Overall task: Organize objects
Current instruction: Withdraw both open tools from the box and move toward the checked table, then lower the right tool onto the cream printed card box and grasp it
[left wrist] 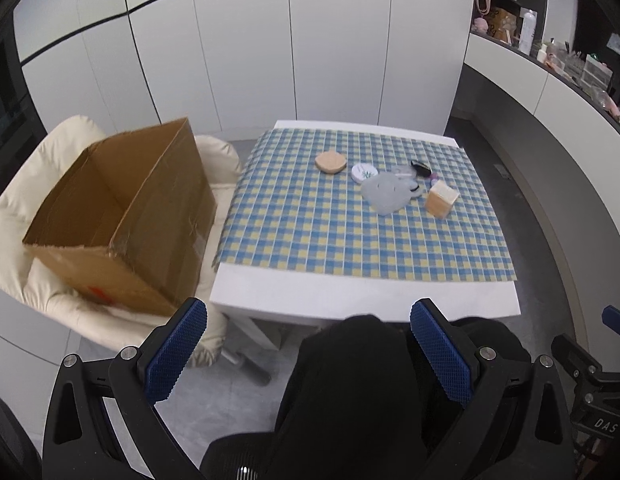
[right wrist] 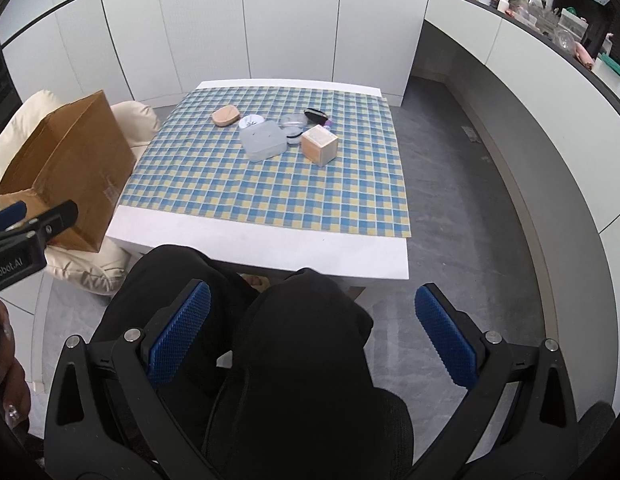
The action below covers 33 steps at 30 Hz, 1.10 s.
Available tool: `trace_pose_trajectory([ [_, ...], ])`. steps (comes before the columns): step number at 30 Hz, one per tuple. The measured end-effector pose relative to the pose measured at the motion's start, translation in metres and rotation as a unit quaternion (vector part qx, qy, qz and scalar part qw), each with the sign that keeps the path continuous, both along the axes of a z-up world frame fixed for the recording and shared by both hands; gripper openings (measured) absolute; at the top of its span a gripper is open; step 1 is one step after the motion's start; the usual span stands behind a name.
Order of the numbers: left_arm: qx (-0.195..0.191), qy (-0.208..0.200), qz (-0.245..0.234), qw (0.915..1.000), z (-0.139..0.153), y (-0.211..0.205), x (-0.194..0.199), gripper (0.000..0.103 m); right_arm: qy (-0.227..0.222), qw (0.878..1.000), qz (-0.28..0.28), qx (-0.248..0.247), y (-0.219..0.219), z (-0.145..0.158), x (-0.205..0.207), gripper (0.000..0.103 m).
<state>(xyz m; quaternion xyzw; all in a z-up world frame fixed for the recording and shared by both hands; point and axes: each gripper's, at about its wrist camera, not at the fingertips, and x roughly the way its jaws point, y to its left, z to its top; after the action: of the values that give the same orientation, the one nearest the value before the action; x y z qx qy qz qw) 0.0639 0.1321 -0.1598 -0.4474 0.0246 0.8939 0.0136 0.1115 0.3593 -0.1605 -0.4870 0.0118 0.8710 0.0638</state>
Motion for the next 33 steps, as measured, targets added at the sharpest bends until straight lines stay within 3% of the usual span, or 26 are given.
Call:
trace_pose_trajectory([
  [8,-0.029,-0.001,-0.008,0.9995,-0.009,0.022,-0.031,0.102,0.005,1.0,-0.018,0.02,0.014,-0.01,-0.033,0.103],
  [15,-0.008,-0.015,-0.003,0.9998,-0.024,0.026,-0.077,0.102,0.006,0.999,-0.033,0.018,0.029,-0.023,-0.081,0.103],
  [26,0.005,-0.046,-0.001,0.9989,-0.063,0.032,-0.149,0.102,-0.015,0.999,-0.041,0.012,0.042,-0.071,-0.175,0.103],
  [33,0.008,-0.065,-0.027,0.9975,-0.097,0.054,-0.197,0.102,-0.023,0.998,-0.059,-0.004,0.06,-0.11,-0.231,0.103],
])
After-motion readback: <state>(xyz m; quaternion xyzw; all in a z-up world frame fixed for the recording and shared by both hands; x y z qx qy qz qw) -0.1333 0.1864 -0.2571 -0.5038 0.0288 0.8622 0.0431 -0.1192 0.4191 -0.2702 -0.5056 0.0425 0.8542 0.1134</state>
